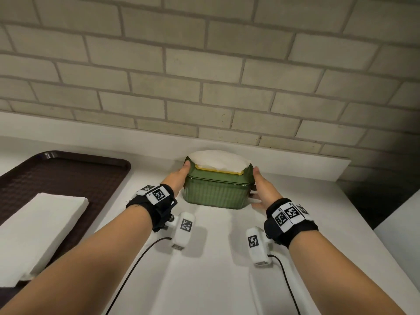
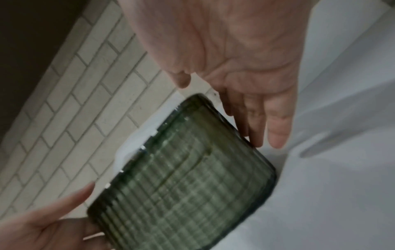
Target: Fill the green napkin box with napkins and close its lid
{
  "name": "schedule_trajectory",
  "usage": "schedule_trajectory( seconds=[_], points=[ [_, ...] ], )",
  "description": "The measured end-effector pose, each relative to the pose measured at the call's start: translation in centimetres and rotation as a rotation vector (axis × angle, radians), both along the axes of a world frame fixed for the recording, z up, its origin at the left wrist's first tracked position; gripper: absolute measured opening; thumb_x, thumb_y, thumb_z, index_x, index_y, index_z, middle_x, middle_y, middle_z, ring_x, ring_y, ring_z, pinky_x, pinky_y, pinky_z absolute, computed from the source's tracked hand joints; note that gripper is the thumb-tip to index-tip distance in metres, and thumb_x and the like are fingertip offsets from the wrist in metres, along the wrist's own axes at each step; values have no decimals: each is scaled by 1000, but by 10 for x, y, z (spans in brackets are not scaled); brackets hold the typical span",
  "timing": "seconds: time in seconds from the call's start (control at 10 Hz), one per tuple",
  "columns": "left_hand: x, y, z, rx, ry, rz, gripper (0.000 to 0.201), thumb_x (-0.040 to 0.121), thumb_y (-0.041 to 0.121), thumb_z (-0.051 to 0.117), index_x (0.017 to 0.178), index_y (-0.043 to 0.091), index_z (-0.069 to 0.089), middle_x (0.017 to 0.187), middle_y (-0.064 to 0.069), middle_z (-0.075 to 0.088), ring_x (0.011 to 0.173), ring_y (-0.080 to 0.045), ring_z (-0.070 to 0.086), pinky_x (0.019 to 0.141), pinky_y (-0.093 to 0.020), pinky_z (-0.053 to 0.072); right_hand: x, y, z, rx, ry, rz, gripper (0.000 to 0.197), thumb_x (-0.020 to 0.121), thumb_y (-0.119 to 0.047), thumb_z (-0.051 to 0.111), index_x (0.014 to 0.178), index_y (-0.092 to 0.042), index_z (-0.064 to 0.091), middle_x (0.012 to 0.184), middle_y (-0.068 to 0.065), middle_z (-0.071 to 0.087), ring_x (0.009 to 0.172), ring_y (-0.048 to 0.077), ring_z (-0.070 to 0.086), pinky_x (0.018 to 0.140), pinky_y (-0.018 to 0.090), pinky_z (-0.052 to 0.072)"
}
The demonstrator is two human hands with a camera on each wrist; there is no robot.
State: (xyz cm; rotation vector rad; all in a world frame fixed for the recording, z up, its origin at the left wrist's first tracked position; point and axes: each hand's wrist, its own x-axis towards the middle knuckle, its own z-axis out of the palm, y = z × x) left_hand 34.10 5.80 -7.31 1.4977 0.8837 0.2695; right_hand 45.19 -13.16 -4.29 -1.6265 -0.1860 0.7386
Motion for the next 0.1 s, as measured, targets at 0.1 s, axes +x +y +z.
schedule_trajectory(
  seconds=[0.1],
  points=[
    [-23, -15, 10, 93, 28, -38, 68, 95, 58, 27, 141, 9, 38, 146, -12, 40, 135, -27, 37, 115, -42, 24, -2, -14, 5, -175, -141, 17, 52, 96, -55, 30, 126, -15, 43, 116, 4, 51, 101, 25, 52, 86, 35, 45]
  ],
)
